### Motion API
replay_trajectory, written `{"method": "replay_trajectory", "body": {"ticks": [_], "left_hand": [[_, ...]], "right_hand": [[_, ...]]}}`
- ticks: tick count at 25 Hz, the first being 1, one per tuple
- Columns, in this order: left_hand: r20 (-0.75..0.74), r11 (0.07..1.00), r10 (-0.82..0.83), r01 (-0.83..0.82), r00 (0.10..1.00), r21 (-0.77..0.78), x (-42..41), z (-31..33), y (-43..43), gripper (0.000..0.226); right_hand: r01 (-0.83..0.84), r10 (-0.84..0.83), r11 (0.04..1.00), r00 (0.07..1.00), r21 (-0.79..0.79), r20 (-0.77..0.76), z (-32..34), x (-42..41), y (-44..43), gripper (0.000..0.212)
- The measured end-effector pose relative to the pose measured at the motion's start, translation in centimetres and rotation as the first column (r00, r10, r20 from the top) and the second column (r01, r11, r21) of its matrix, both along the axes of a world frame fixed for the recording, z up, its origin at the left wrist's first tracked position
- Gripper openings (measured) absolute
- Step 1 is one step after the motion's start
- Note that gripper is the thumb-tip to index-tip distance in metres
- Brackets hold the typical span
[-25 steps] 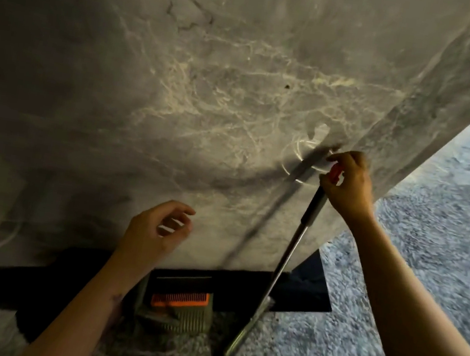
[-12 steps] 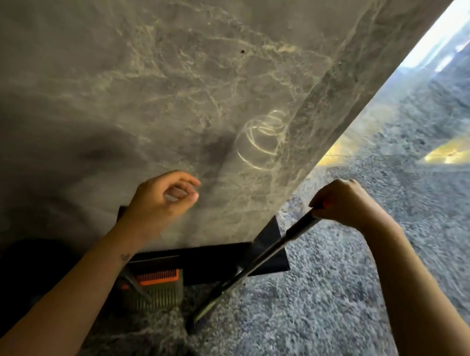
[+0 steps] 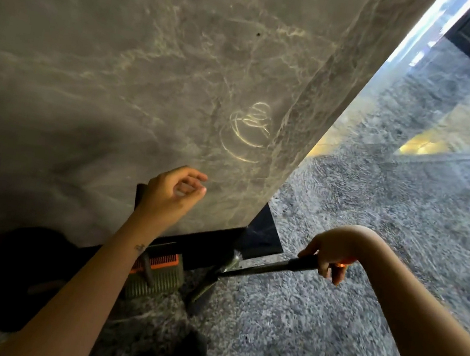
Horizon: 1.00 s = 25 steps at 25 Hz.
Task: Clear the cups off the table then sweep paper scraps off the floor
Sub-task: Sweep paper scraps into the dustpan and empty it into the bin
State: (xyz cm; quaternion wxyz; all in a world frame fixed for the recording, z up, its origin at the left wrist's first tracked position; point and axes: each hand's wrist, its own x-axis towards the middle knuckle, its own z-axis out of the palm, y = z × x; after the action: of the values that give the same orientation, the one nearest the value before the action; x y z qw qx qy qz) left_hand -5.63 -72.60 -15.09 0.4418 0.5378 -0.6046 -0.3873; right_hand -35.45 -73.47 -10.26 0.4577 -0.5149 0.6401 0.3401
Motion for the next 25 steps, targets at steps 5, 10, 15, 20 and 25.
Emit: {"method": "replay_trajectory", "body": {"ticks": [5, 10, 15, 20, 25], "left_hand": [[0.085, 0.992, 0.112, -0.116, 0.99, 0.04, 2.3, -0.8, 0.9, 0.014], [0.32, 0.967, 0.222, -0.249, 0.921, 0.048, 3.2, -2.7, 1.7, 0.023], [0.478, 0.911, 0.204, -0.344, 0.854, 0.226, 4.0, -5.2, 0.8, 0.06], [0.377, 0.816, 0.192, -0.361, 0.906, 0.452, 3.7, -6.9, 0.1, 0.072], [0.395, 0.798, 0.22, -0.398, 0.892, 0.453, 3.0, -8.4, 0.0, 0.074]], "right_hand": [[0.1, -0.101, 0.995, 0.995, 0.02, 0.015, -0.9, -0.4, 1.3, 0.063], [0.042, -0.042, 0.997, 0.999, 0.06, -0.003, -1.9, 0.7, 2.8, 0.054], [-0.026, 0.026, 0.998, 1.0, 0.063, 0.0, -2.2, 2.6, 3.0, 0.049], [-0.028, 0.029, 0.998, 0.999, 0.049, -0.019, -2.8, 4.1, 3.5, 0.049], [-0.065, 0.067, 0.996, 0.997, 0.055, -0.04, -3.2, 4.2, 4.9, 0.046]]}}
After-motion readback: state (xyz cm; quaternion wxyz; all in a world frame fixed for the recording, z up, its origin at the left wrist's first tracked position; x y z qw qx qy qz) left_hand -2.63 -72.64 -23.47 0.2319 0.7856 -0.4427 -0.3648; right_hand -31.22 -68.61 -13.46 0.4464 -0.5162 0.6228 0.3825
